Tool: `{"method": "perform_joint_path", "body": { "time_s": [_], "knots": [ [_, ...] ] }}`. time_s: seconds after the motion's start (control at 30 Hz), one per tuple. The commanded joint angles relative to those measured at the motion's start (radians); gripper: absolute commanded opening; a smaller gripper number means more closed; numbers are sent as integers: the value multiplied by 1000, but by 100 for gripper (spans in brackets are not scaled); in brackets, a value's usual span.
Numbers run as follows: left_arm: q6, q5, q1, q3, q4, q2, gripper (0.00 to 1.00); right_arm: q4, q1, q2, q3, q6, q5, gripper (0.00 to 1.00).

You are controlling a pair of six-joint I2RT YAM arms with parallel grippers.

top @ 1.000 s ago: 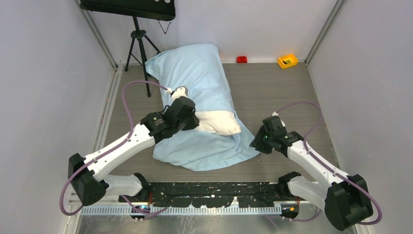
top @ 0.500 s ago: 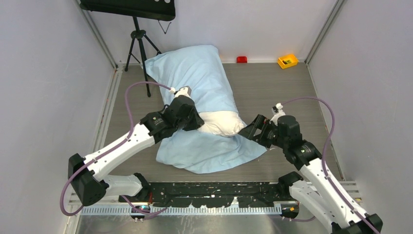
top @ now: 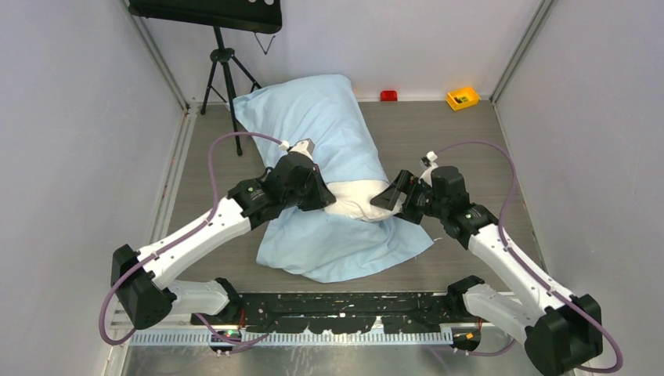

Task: Remove the pillowcase from the pillow

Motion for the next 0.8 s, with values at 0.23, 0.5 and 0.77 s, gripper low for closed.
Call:
{"method": "perform_joint_path", "body": {
  "time_s": [0.23,0.5,0.77],
  "knots": [
    [251,269,-9,143,-154,-48,60,69,12,68,88,10,20,12],
    [277,18,-199,178,-432,-164,89,114,15,160,105,12,-19,6],
    [142,-356,-199,4,-422,-298,100,135,24,178,113,17,-34,6]
  ]
}}
